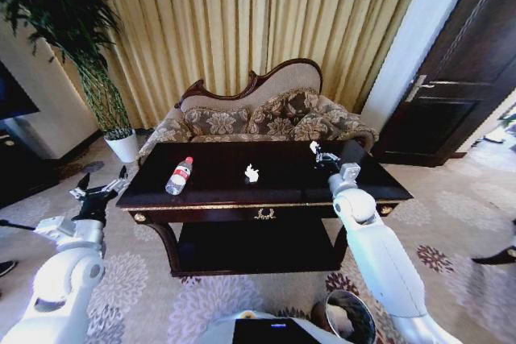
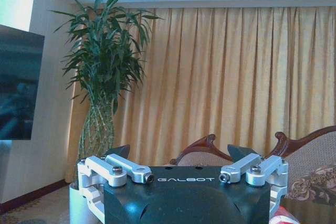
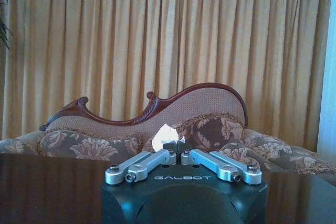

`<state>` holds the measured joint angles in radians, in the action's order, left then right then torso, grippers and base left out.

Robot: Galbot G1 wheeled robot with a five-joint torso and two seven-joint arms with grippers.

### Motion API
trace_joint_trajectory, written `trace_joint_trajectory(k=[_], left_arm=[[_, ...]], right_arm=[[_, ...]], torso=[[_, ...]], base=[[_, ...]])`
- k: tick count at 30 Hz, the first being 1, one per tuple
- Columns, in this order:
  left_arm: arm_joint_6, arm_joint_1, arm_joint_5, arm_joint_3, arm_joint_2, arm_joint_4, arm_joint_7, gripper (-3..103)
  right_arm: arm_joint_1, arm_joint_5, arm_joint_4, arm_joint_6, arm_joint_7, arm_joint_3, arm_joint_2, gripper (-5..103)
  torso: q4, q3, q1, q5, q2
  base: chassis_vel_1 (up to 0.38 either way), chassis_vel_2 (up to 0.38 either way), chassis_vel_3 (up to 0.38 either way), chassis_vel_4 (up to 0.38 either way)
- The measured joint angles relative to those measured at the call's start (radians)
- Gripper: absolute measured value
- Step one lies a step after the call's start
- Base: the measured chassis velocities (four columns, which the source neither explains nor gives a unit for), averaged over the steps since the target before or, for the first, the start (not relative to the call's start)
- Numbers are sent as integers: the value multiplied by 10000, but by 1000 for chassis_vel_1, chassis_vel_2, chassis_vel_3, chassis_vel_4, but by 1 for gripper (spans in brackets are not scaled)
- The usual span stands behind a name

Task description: Move to the front of the table and place the trash on the table into the trash bin.

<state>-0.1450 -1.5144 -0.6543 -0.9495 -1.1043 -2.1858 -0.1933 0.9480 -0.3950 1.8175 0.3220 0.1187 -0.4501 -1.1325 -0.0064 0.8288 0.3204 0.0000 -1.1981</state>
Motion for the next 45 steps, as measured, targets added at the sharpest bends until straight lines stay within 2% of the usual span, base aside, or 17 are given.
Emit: trace_joint_trajectory(k=[14,45], left_arm=[[-15,26,-16,10,42,-2,-2,100],[-17,8,16,58,-20,-36,-1,100]], right_arm=[[69,35,-22,-62,0,-18,14,0],[258,181,-187,-284,0,-141,-129,0]], torso=[[-2,1,4,0,1],[-1,-1,1,-1,0]], base=[[114,-103,-112,96],[174,-160,-168,175]])
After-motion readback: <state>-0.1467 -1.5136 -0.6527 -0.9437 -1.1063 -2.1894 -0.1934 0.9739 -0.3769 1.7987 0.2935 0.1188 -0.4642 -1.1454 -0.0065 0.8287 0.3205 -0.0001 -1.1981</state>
